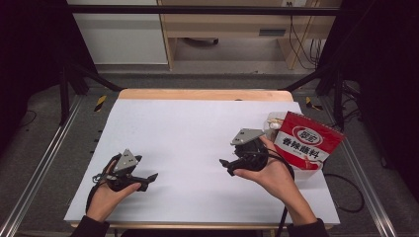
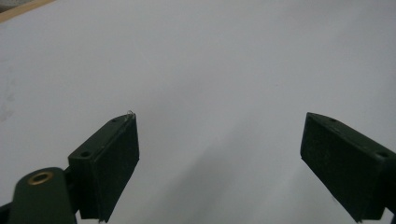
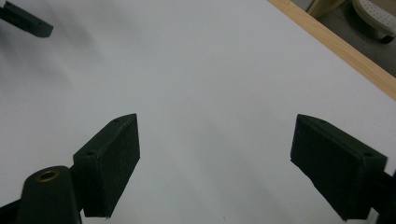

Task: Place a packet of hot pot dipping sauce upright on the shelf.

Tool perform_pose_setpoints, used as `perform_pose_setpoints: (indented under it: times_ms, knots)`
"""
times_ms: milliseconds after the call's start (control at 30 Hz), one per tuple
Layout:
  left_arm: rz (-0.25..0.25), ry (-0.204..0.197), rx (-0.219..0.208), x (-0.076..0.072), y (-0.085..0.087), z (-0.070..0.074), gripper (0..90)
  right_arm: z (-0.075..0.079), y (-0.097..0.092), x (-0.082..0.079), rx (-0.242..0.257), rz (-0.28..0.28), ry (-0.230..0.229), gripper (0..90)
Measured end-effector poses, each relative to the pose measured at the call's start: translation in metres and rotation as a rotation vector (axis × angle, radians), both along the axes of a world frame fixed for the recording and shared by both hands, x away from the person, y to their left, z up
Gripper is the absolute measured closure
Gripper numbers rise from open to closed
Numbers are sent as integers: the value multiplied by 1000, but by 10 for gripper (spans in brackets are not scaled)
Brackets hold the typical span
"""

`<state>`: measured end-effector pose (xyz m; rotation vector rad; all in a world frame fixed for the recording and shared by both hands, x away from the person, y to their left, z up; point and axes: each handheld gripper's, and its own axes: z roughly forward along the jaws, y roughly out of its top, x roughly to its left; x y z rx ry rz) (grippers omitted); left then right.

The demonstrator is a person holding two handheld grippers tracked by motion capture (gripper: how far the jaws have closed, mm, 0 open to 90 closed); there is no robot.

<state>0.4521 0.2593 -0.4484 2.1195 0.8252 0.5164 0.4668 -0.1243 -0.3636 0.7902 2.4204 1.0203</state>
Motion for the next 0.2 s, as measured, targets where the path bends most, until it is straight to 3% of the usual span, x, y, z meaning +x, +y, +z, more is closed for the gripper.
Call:
perform_pose_setpoints:
  times_ms: [200]
  knots:
    - [9,2,10,1,0,-1,96,-17,11,17,36,-52,30,85]
